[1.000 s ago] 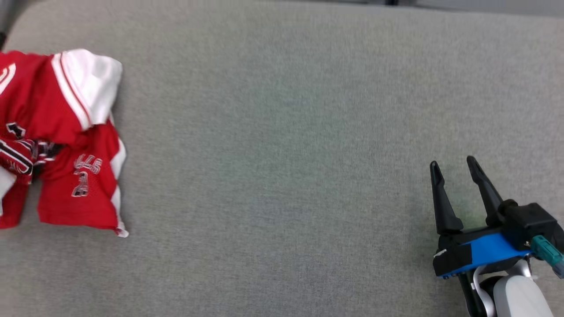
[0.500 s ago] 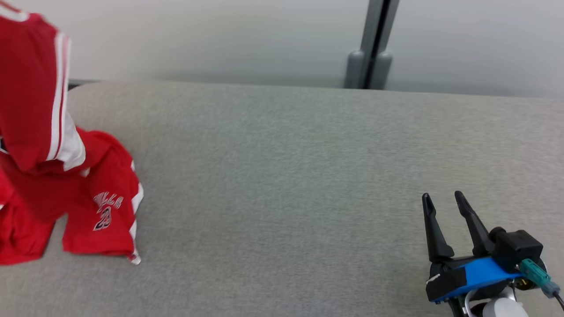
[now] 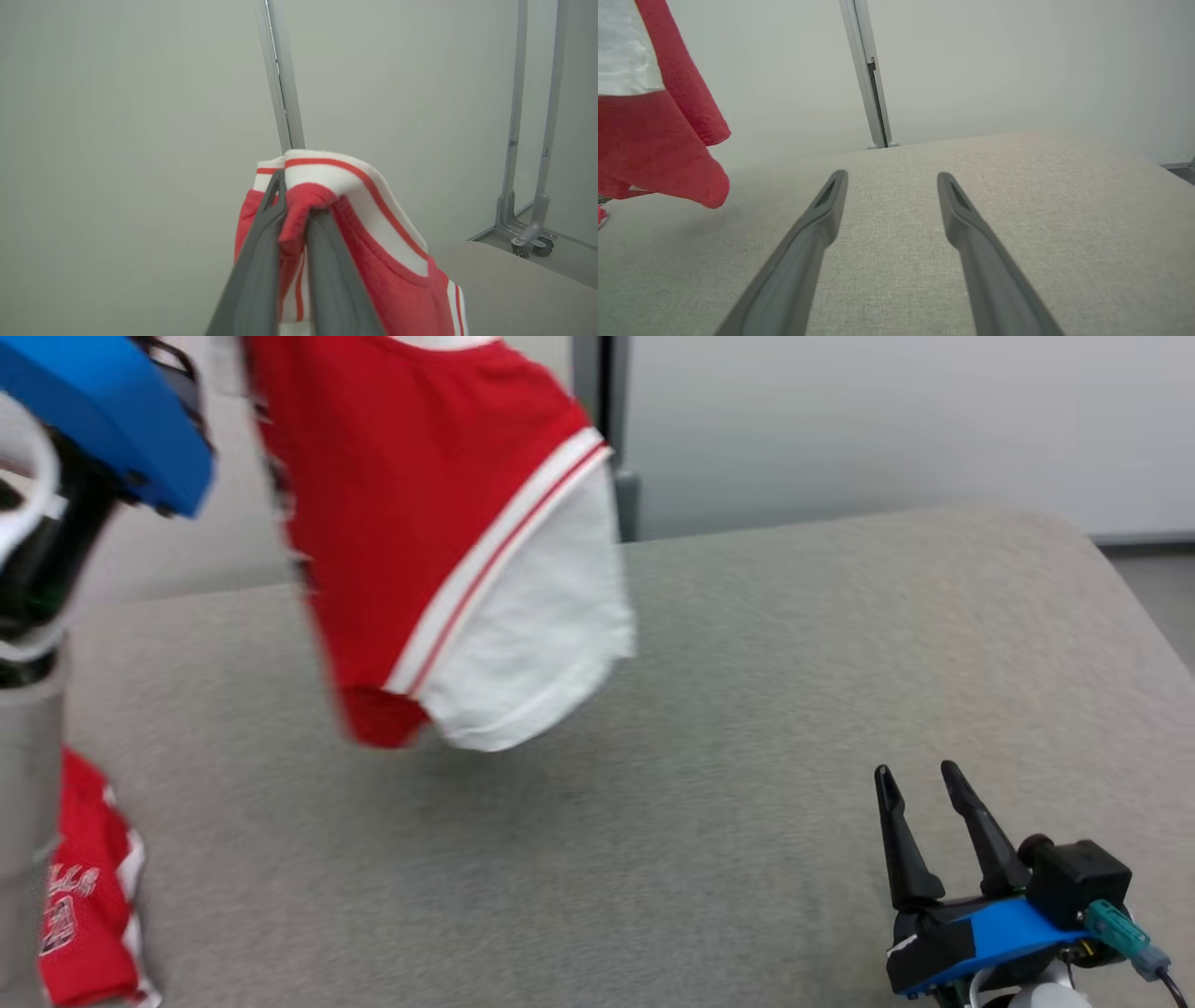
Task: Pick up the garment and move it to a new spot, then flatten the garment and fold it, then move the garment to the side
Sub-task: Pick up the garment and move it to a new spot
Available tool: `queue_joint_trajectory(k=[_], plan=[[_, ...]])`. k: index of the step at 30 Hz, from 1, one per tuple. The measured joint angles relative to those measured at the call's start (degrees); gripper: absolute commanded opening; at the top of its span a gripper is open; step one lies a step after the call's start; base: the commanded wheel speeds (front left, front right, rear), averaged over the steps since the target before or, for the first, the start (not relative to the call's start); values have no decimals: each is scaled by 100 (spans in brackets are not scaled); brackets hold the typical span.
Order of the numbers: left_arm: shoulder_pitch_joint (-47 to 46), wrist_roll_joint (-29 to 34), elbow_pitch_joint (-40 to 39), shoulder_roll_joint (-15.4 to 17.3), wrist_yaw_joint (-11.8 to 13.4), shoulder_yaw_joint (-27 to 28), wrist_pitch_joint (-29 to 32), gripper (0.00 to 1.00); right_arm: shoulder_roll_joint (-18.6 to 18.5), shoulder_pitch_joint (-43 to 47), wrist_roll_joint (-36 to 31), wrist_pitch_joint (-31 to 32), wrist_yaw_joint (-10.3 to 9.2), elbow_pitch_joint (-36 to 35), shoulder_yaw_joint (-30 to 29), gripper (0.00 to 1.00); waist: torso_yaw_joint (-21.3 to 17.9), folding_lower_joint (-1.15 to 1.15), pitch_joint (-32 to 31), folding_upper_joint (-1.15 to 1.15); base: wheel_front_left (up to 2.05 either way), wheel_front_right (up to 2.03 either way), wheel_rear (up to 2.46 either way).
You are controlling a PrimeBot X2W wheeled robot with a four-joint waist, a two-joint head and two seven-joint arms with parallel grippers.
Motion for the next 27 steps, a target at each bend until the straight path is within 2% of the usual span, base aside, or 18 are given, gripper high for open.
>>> queue_joint_trajectory(k=[10, 14, 17, 18, 19, 20, 21, 27], plan=[[826, -93, 311, -261, -75, -660, -464, 0, -2, -103, 130, -91, 0, 70, 116, 100, -873, 0, 184, 0, 0, 0, 0], [1332, -58, 782, -450, -113, -1009, -994, 0, -3, -124, 147, -125, 0, 99, 116, 100, -982, 0, 259, 0, 0, 0, 0], [1756, -37, 1423, -615, -115, -1276, -1390, 0, -2, -171, 156, -153, 0, 124, 119, 100, -986, 0, 298, 0, 0, 0, 0], [1870, -30, 1634, -671, -115, -1358, -1540, 7, -3, -194, 156, -162, 0, 129, 114, 100, -982, 0, 305, 0, 0, 0, 0], [1964, -10, 1878, -750, -115, -1450, -1683, 42, -2, -207, 156, -170, 0, 132, 109, 100, -967, 0, 304, 0, 0, 0, 0], [2050, 41, 2080, -829, -116, -1529, -1890, 65, -4, -209, 155, -175, 0, 138, 105, 100, -942, 0, 302, 0, 0, 0, 0], [2123, 81, 2302, -925, -116, -1571, -2115, 100, -4, -211, 155, -177, 0, 144, 108, 100, -916, 0, 301, 0, 0, 0, 0], [2436, 157, 3387, -1361, -108, -1663, -3110, 100, -1, -204, 92, -179, 0, 155, 136, 100, -734, 0, 221, 0, 0, 0, 0]])
